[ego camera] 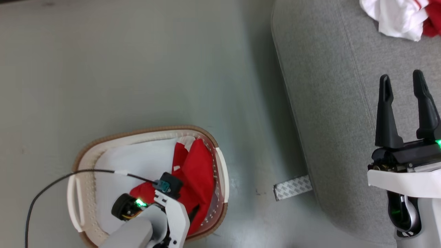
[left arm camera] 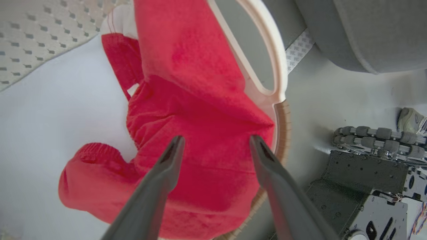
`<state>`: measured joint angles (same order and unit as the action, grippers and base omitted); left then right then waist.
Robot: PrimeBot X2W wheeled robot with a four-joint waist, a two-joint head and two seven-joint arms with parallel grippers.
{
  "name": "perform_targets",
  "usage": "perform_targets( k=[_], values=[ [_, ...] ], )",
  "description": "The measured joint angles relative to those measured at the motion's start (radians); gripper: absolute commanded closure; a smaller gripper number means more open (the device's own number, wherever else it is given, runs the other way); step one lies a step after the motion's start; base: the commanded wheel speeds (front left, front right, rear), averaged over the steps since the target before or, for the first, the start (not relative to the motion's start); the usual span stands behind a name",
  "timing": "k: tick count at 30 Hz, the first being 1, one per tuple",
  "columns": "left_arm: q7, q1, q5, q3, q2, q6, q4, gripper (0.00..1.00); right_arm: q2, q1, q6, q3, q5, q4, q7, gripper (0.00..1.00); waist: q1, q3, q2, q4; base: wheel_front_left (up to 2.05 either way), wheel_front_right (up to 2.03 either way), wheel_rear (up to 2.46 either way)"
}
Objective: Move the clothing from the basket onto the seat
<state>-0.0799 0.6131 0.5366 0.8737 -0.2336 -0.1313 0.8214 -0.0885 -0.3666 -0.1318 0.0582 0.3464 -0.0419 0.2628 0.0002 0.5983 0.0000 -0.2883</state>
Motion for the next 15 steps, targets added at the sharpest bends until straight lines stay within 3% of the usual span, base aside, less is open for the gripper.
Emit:
perform_targets(
  k=[15],
  values=[
    [-0.154,0.187,0.178,0.267,-0.054,0.000,0.117,0.00,0.032,-0.043,0.000,-0.005,0.041,-0.055,0.000,0.00,0.0000,0.178,0.0000,-0.072,0.00,0.00,0.00]
  ],
)
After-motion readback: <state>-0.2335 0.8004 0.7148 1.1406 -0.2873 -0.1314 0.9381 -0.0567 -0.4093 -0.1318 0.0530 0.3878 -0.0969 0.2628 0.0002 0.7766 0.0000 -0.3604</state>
